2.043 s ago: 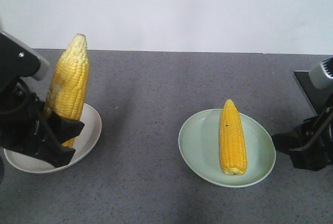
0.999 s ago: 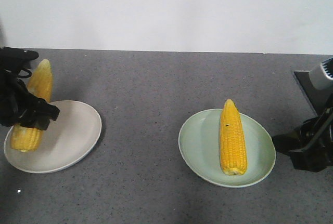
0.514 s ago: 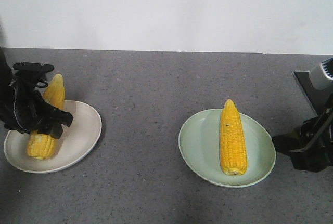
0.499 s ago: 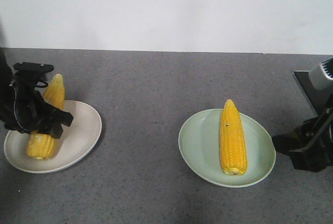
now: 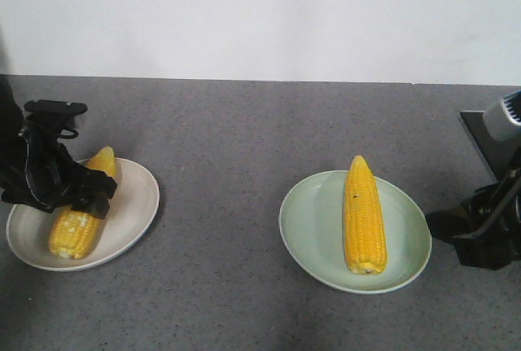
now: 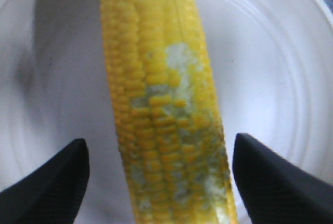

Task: Distribute corn equally
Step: 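Lower the left gripper's cob onto the beige plate and release, then raise the open left gripper away from the beige plate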

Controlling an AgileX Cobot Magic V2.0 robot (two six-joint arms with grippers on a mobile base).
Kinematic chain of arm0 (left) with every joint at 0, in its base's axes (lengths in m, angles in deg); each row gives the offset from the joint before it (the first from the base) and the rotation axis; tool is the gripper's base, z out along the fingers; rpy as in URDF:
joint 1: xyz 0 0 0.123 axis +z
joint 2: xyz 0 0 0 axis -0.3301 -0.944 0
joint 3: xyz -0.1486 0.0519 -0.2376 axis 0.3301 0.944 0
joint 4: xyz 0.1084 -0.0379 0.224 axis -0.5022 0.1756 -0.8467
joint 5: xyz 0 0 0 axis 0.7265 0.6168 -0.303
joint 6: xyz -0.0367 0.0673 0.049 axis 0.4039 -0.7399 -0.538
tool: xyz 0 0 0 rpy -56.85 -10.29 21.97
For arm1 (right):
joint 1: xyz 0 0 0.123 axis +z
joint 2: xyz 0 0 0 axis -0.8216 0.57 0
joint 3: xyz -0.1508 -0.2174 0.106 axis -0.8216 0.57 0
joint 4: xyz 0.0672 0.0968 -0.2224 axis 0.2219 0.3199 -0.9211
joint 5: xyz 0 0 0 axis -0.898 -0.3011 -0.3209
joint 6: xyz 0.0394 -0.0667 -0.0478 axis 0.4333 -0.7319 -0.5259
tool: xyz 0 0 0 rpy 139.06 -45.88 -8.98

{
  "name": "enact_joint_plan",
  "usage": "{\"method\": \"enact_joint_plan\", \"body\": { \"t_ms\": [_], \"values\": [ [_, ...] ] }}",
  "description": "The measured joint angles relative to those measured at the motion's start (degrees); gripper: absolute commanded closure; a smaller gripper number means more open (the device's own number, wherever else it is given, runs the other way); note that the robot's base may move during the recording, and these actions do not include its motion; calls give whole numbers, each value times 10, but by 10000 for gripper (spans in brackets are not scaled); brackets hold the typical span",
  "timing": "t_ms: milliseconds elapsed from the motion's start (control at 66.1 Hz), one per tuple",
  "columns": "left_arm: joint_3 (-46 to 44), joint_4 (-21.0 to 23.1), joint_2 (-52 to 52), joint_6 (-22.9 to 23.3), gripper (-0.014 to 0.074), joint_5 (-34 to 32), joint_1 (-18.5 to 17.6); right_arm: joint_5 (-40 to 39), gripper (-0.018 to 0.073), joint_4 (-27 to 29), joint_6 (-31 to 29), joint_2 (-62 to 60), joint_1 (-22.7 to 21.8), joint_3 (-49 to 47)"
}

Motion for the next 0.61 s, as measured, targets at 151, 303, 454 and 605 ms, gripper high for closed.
{"method": "enact_joint_plan", "body": {
  "t_ms": [151, 303, 454, 605],
  "values": [
    [0, 0, 14, -8, 41, -4, 0, 0, 95, 0, 0, 0, 0, 0],
    [17, 0, 66, -11, 41, -23, -4, 0, 95, 0, 0, 0, 0, 0],
    [86, 0, 150, -23, 41, -61, -33, 0, 95, 0, 0, 0, 0, 0],
    [164, 2, 235, -27, 41, -107, -72, 0, 95, 1, 0, 0, 0, 0]
  ]
}}
